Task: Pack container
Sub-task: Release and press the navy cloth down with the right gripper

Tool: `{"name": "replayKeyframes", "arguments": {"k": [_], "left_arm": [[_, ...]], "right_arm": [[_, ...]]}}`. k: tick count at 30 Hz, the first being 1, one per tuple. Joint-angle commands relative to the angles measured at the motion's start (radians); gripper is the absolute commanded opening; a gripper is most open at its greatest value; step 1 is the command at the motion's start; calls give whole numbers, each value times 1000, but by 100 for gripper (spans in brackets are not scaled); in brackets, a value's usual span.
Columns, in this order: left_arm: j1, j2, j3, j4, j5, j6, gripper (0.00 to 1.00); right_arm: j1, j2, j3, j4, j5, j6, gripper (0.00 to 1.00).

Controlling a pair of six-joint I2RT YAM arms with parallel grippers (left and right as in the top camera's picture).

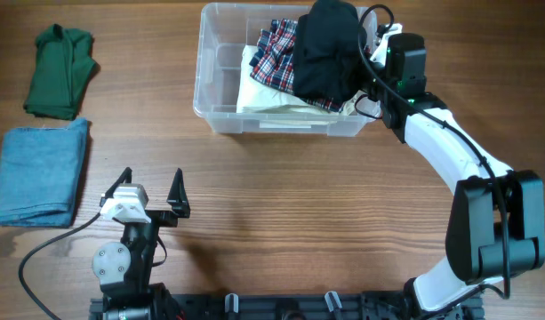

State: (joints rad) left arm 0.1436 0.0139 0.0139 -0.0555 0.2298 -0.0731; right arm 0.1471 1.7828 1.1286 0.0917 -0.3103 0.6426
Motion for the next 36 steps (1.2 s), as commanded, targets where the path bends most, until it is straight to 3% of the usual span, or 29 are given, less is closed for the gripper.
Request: {"name": "replayKeyframes", "arguments": {"k": [1,5,10,15,21,29,33,34,36], "left_arm": [[5,-7,-8,0,-10,-13,100],[5,-7,-8,0,-10,-13,100],[5,-7,-8,0,-10,-13,100],[5,-7,-8,0,-10,-13,100],[5,-7,-8,0,-10,-13,100],[5,-7,-8,0,-10,-13,100],[5,-7,-8,0,-10,-13,100],[5,-7,-8,0,-10,-13,100],[5,-7,-8,0,-10,-13,100]], "right_arm": [[6,14,23,-20,7,-16,17],[6,1,23,-23,-12,-61,41],[6,-106,24,-27,30,-125,61],[5,-198,24,-57,51,-163,62],[5,-276,24,-101,53,-234,54],[5,-290,24,-172,104,-375,53],[5,-265,24,-168,105,-477,28],[5,-242,24,-159,105,-504,15],[7,-212,24,-143,105,-512,6]]}}
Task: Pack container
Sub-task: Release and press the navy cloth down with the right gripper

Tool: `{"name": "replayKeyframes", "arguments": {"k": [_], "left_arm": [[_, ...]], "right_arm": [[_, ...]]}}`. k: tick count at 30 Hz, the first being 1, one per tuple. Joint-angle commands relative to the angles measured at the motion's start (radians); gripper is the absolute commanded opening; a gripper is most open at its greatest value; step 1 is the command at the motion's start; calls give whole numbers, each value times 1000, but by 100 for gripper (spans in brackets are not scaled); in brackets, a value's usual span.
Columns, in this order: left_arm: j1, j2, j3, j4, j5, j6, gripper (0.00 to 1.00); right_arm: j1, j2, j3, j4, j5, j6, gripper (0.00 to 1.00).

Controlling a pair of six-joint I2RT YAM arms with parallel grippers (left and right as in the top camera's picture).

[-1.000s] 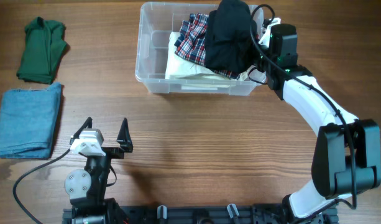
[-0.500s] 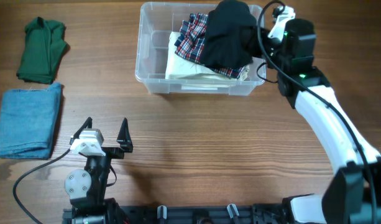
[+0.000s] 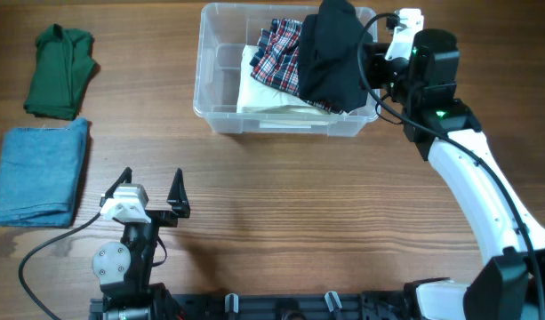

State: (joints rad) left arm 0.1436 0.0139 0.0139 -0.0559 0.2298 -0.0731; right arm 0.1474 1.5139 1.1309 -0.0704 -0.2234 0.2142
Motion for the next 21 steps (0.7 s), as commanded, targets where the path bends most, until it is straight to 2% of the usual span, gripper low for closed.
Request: {"name": "replayKeyframes", "arguments": {"k": [1,12,21], "left_arm": [[5,-7,-8,0,-10,-13,100],[5,-7,-8,0,-10,-13,100],[5,-7,-8,0,-10,-13,100]], "right_arm": [[9,69,21,28,17,-84,4],[109,220,21,269,65,-75,4],[138,381,21,337,96,-23,4]]}}
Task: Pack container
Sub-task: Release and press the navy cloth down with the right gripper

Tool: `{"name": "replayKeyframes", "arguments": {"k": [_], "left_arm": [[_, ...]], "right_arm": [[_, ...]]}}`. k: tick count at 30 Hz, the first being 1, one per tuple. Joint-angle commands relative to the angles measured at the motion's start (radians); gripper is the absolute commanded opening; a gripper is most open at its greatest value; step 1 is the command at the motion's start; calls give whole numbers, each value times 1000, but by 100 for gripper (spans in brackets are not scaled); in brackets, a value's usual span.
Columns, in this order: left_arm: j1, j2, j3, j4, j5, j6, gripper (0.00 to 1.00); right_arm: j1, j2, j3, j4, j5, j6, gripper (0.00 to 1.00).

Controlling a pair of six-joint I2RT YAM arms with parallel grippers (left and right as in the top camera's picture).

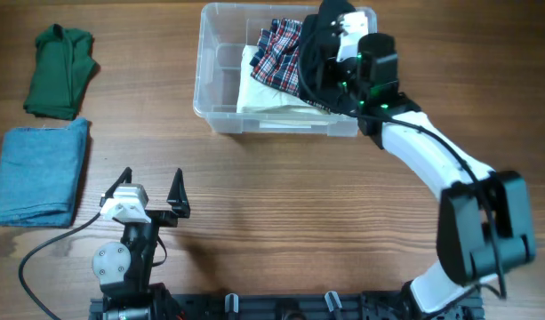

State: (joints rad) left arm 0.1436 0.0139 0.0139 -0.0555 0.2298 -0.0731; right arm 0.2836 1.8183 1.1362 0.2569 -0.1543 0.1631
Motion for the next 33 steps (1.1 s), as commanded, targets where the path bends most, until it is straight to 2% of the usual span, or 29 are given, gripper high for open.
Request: {"name": "replayKeyframes", "arguments": {"k": [1,5,11,22,33], "left_arm": [[5,-7,-8,0,-10,-13,100],[5,-7,-8,0,-10,-13,100],[5,-7,-8,0,-10,-13,100],[5,-7,-8,0,-10,-13,100],[5,-7,-8,0,-10,-13,100]], "right_arm": [[2,99,16,15,23,32,4],[2,148,16,25,15,56,4],[2,117,43,32,4,51,4],[0,-91,82,4,-25,48,7],[0,-37,82,-41,21,46,7]]}}
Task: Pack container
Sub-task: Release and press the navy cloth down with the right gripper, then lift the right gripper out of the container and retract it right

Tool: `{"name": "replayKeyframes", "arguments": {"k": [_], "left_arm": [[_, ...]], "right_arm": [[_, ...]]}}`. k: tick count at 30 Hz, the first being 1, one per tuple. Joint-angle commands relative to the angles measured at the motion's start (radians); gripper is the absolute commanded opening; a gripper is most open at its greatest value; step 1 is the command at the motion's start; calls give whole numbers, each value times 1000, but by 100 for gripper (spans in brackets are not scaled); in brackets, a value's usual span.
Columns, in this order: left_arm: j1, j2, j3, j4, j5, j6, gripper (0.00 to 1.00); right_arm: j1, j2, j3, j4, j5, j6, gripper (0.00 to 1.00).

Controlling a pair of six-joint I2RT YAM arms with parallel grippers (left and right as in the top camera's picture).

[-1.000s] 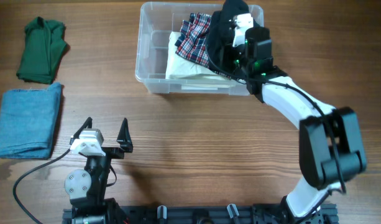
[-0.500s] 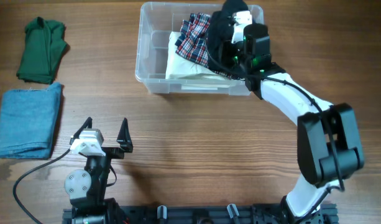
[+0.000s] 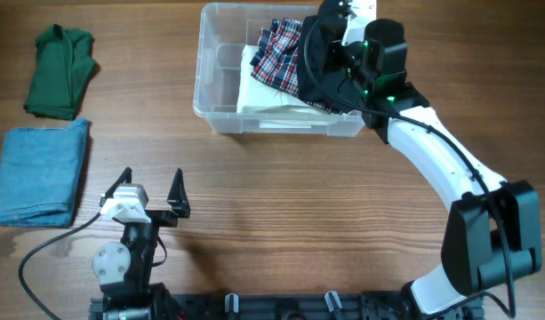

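The clear plastic container (image 3: 210, 120) stands at the back centre of the table. It holds a white cloth (image 3: 259, 93), a plaid cloth (image 3: 276, 58) on top of that, and a black garment (image 3: 321, 76) heaped at its right end. My right gripper (image 3: 337, 20) reaches in over the black garment from the right; its fingers are lost against the dark fabric. My left gripper (image 3: 150, 188) rests open near the front left, holding nothing.
A folded green garment (image 3: 60, 71) lies at the far left back. A folded blue towel (image 3: 41, 173) lies in front of it. Bare wooden table stretches between the left gripper and the container.
My right wrist has shifted slightly right and toward the back over the black garment. The garment and the other cloths look unchanged. The left arm has not moved.
The right gripper was first at the container's right end beside the bunched black garment. Then it was outside the right wall, the garment draped lower. After that it was over the garment inside the container, where it still is.
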State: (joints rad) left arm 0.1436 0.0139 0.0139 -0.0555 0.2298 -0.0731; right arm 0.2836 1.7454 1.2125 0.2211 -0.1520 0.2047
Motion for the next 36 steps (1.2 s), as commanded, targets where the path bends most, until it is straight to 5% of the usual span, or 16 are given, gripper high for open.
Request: {"name": "replayKeyframes", "arguments": {"k": [1,23,36], "left_arm": [[5,-7,-8,0,-10,-13,100],[5,-7,-8,0,-10,-13,100],[5,-7,-8,0,-10,-13,100]], "right_arm": [[0,49,6,-5,18,5,7],[0,42,6,-45,18,7,5],[-146,-317,6,-343,52,29,39]]}}
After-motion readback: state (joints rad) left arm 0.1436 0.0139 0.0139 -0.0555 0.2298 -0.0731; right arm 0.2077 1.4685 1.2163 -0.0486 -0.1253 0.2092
